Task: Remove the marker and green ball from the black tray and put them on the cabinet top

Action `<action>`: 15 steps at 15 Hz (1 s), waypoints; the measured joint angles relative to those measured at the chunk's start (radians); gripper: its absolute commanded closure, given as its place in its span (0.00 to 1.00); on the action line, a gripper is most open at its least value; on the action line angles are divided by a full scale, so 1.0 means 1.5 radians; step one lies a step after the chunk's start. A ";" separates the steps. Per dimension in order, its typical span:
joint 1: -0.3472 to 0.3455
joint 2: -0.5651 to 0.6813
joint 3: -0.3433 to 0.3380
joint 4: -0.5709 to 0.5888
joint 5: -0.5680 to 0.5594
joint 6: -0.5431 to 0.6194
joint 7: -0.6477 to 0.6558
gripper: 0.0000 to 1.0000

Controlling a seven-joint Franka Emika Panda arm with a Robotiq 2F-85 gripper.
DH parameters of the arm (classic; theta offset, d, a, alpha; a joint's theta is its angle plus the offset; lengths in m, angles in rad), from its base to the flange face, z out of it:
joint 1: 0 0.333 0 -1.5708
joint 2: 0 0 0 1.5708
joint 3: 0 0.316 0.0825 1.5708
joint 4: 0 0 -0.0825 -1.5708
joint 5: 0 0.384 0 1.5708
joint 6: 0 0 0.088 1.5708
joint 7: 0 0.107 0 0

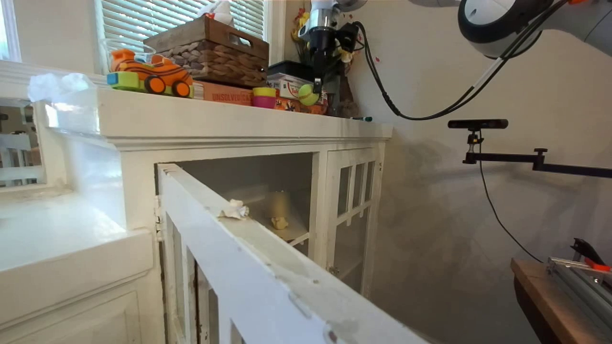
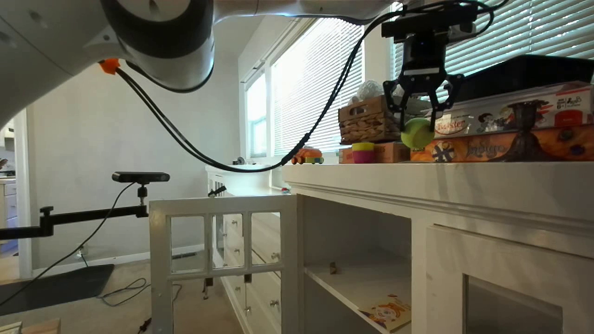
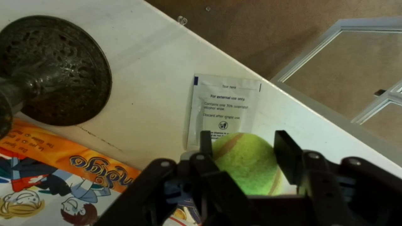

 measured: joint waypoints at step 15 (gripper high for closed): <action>0.001 0.025 -0.016 0.000 -0.020 0.025 0.001 0.73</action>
